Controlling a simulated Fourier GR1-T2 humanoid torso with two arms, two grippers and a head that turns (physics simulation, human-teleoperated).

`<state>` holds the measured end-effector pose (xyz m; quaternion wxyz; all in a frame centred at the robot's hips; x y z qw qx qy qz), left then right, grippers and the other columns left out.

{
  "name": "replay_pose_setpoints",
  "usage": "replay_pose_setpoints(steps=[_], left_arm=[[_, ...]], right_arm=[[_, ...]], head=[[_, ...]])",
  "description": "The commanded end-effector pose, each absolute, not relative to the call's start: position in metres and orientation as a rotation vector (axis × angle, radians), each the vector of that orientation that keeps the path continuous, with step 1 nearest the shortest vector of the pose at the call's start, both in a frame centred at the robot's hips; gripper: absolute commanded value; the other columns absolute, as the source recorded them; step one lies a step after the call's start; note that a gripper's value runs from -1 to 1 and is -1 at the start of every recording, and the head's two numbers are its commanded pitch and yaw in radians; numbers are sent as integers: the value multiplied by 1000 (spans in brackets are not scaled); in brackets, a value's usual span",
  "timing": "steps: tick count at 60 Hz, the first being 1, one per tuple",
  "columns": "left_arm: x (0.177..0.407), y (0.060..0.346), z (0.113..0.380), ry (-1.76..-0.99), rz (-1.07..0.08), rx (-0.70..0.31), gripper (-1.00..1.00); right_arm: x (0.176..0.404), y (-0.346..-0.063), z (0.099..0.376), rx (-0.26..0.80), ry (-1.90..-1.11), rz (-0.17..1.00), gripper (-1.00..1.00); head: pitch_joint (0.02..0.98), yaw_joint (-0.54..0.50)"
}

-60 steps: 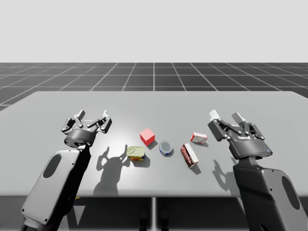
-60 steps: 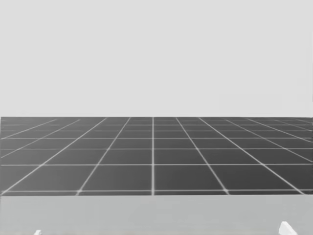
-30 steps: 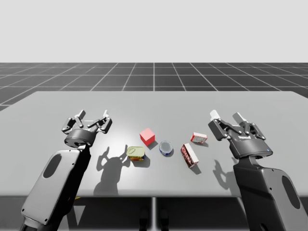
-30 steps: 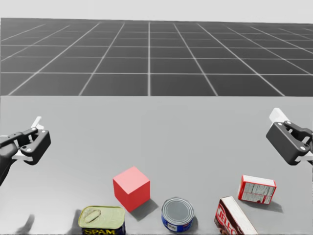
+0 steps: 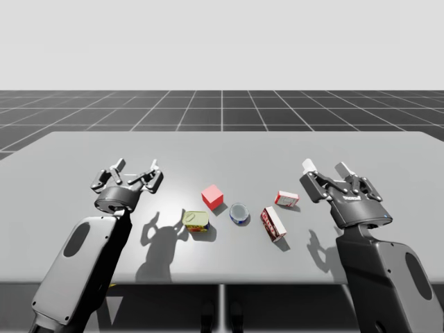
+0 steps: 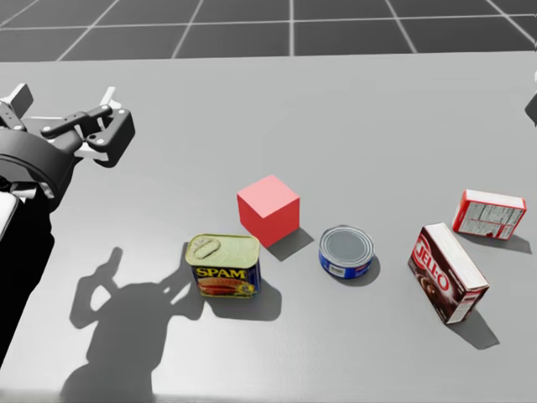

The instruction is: Find the red cube and pick it up.

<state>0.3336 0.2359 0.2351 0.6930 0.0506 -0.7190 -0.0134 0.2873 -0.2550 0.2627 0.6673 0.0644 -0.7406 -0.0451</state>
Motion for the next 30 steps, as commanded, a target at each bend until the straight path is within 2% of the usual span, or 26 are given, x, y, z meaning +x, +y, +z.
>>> replay_pose_setpoints(steps=[1,8,15,20,29,30], left_arm=[[333,233,235,-1601,-43,100,-1000],[330,226,235,-1574,-73,59,-1000],[327,217,233,-1472,-162,-32,-1000],[323,210,234,-1415,-221,-35,-1000],[314,196,246,-1295,-329,-103,-1000],[312,193,248,-1263,-359,-137,-1000]], right_arm=[[288,-255,262,144,-1668,-102,-1000],[288,-255,262,143,-1666,-102,-1000],[289,-255,261,136,-1663,-102,-1000],[289,-254,260,130,-1662,-100,-1000],[290,-254,259,120,-1663,-96,-1000],[290,-254,259,120,-1663,-96,-1000]], head=[[789,65],[790,65],[785,65],[782,65],[785,66],[784,66]])
